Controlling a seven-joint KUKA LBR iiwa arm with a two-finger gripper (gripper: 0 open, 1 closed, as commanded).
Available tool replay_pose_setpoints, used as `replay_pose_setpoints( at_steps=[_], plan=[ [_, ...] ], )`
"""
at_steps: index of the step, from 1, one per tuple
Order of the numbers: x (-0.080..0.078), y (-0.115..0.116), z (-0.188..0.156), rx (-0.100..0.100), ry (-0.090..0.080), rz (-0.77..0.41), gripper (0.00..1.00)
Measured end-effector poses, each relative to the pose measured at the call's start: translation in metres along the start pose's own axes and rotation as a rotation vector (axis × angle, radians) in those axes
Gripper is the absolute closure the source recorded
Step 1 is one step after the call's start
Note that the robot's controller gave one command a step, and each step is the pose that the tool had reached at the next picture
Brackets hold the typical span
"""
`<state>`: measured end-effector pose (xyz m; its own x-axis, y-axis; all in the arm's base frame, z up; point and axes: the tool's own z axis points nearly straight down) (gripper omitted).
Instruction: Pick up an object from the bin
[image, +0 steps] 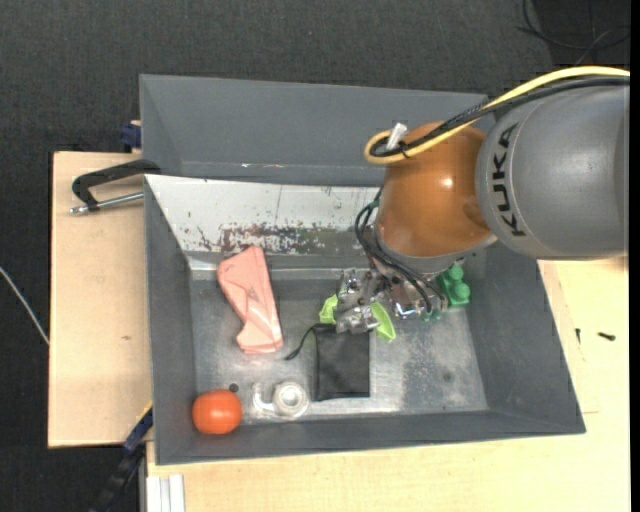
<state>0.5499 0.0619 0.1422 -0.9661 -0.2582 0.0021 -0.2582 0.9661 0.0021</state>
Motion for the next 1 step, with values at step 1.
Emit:
replay_pose_setpoints(
  at_steps=[1],
  plan=[
    [-0.0061,0.0012,-0.0396,0.001,-0.002,-0.105,1.00]
  ],
)
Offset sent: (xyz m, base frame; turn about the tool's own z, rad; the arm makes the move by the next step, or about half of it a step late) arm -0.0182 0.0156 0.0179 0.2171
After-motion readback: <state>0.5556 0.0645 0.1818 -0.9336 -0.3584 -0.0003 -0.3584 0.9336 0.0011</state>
